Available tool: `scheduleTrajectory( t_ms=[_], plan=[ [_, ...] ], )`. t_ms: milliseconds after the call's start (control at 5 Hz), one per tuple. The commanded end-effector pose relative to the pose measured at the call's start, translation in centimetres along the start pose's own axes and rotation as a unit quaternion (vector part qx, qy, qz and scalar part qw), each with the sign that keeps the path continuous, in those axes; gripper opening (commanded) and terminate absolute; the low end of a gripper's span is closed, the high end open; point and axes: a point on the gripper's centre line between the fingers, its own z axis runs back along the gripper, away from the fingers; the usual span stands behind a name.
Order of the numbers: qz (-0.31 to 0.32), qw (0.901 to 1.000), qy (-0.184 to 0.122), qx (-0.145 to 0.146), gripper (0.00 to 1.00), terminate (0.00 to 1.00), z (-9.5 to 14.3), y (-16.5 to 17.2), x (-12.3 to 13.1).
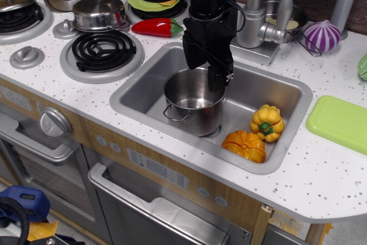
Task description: Pick up pot from sink
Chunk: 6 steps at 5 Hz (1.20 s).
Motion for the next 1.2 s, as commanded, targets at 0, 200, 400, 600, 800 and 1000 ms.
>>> scheduleTrajectory(
  t_ms=[0, 200, 400, 600, 800, 1000],
  plan=[
    [0.0, 1.0, 0.0, 0.0, 1.0, 0.0, 0.0, 0.0, 0.0],
    [-0.007, 0.9999, -0.013, 0.004, 1.0, 0.0, -1.3, 0.0, -0.9],
    [0.005, 0.9998, -0.017, -0.01, 1.0, 0.0, -2.3, -0.1, -1.7],
    [-0.002, 0.9992, -0.036, -0.016, 1.0, 0.0, -3.4, -0.4, -2.2],
    [-0.015, 0.9985, -0.048, -0.021, 1.0, 0.0, -4.0, -0.7, -2.4],
    [-0.051, 0.9971, -0.047, -0.033, 1.0, 0.0, -4.6, -0.9, -2.4]
  ],
)
